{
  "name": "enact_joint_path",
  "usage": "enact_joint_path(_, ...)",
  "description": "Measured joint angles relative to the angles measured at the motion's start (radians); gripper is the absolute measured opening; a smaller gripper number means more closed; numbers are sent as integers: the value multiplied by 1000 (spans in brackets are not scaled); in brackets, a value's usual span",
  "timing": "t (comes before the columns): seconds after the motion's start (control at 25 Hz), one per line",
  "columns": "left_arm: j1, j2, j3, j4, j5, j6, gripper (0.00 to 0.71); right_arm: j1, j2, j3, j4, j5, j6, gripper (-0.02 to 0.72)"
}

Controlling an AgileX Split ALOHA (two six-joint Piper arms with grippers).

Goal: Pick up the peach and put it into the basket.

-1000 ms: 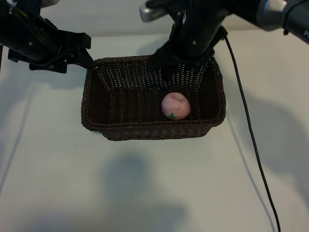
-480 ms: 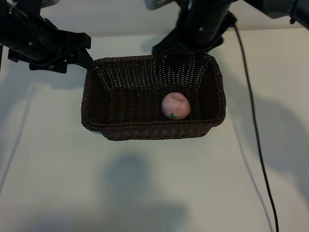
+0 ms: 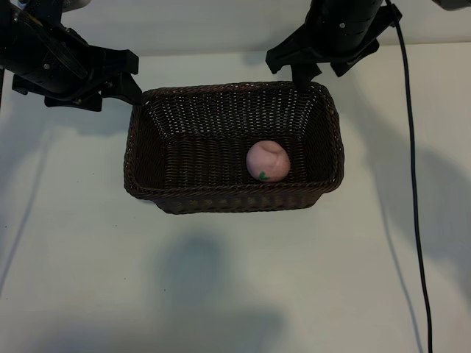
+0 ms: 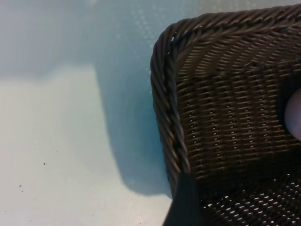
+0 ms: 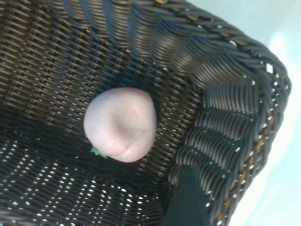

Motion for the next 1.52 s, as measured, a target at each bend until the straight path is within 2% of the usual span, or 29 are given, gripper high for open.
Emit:
enact_joint_path(0.4,0,0,0,0,0,0,569,-75,-3,0,-7,1,4,560)
enact_joint_path(0.88,0,0,0,0,0,0,569,-78,-3,0,0,0,4,559)
enact_joint_path(1.28,0,0,0,0,0,0,569,-78,-3,-1,12,0,4,517)
enact_joint_path(1.52,0,0,0,0,0,0,569,-78,-3,-1,5,-64,4,478)
